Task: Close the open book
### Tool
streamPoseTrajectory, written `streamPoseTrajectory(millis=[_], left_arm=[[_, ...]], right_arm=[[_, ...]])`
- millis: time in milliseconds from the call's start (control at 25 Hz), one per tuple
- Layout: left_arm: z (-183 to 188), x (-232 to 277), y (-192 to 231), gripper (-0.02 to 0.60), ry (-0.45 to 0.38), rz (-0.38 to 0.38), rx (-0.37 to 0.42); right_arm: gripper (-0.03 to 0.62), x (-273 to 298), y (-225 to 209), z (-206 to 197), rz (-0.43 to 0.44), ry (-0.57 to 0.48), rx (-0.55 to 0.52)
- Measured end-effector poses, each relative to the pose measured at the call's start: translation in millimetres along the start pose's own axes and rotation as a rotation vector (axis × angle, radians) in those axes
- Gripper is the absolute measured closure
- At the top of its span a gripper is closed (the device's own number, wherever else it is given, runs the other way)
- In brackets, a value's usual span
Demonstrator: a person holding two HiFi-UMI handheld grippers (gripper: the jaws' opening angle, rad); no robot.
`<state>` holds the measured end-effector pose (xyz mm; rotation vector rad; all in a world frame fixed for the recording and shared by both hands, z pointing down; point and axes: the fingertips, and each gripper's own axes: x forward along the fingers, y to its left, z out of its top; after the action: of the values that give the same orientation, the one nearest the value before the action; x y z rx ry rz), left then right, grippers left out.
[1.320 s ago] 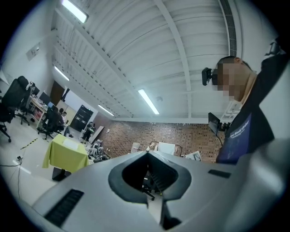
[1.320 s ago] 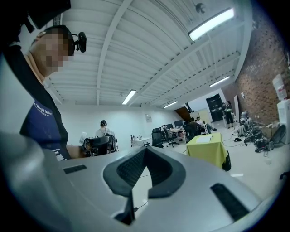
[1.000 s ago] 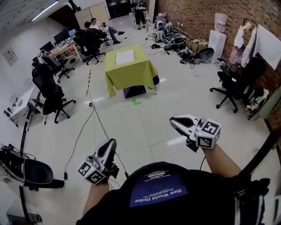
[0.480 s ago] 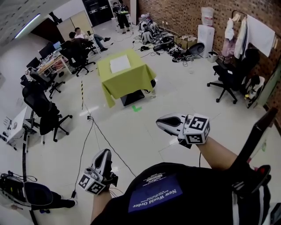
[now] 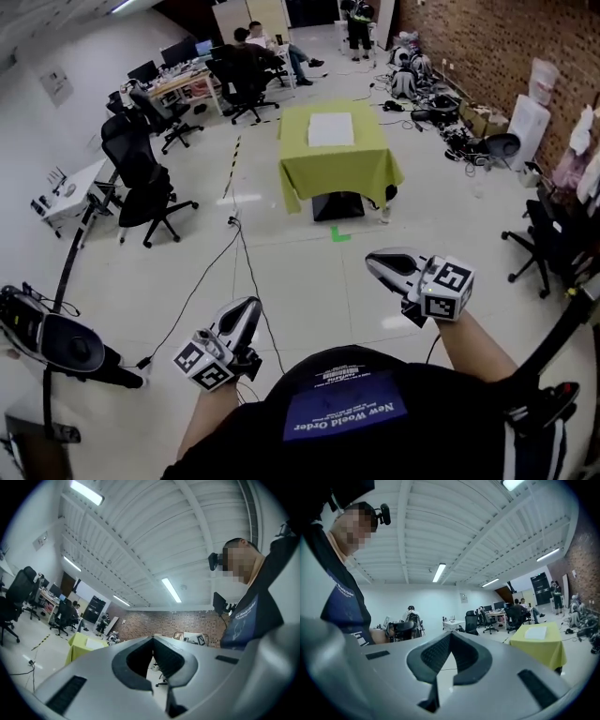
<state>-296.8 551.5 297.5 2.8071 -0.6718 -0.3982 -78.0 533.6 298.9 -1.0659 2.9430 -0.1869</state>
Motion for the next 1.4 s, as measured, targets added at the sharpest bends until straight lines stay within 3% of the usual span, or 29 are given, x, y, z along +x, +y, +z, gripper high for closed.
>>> streamPoseTrajectory(millis=[280,400,680,1000,1200,1400], left_arm=[[-3,103,14,0.574,-0.042,0.077,0.04],[-14,148,15,0.574,-0.007,0.076,0.049],[-9,202,46,0.574,0.042,0.049,0.045],[-22,245,107,0.575,0.038,-0.065,-0.005],[4,257,174,0.574,0.014,-0.167,-0.023],[40,241,255,0.574,0.02,-0.203,-0.012]], right_arm=[[0.611,-7,-103,26,0.128,-0.013,-0.018],[0.611,-20,-148,30,0.137,-0.039,-0.003],[0.609,-19,-202,32,0.095,-0.059,0.015],[0.609,-4,-253,24,-0.03,-0.014,-0.013],[0.609,49,-279,51,-0.122,-0.016,-0.053],[0.609,127,-288,66,-0.15,-0.023,-0.052]])
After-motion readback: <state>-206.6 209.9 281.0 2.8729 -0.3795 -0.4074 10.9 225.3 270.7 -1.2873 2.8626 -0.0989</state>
